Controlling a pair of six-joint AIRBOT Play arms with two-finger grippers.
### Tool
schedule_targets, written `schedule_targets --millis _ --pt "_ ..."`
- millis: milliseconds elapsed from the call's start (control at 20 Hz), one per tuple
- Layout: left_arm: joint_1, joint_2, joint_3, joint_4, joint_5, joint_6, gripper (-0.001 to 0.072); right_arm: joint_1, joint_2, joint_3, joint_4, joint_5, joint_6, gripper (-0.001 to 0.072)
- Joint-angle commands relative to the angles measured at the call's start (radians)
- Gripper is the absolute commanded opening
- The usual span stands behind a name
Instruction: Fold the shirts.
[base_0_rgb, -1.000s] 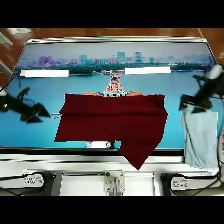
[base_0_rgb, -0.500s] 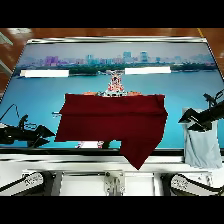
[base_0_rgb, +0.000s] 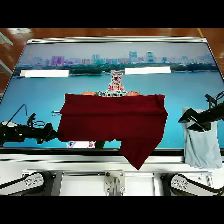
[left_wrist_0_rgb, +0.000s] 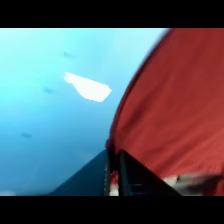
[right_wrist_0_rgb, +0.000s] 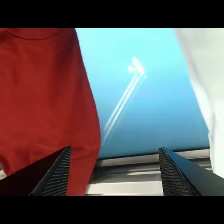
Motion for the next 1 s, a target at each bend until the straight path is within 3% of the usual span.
schedule_targets --millis 0,250,750,800,900,950 --pt "-0.027 -0.009 -0.001 -0.027 -0.008 0.013 0.0072 0.007 0.000 -0.047 -0.011 0.010 0.010 0.0647" --pt "-0.027 -0.005 -0.001 -0.026 -0.066 0.035 0.0045 0.108 0.002 -0.285 0.074 -0.011 -0.102 0.0647" --pt "-0.027 -0.003 0.004 -0.026 -0.074 0.036 0.0046 0.270 0.002 -0.474 0.199 -0.206 -0.090 0.0646" --pt "-0.027 -0.003 0.004 -0.027 -0.074 0.036 0.0045 0.296 0.002 -0.474 0.199 -0.230 -0.071 0.0581" --pt "-0.027 -0.003 0.004 -0.026 -0.074 0.037 0.0045 0.341 0.002 -0.474 0.195 -0.261 -0.015 0.0330" --pt "-0.027 -0.003 0.004 -0.027 -0.073 0.041 0.0045 0.356 0.002 -0.474 0.200 -0.258 -0.006 0.0164"
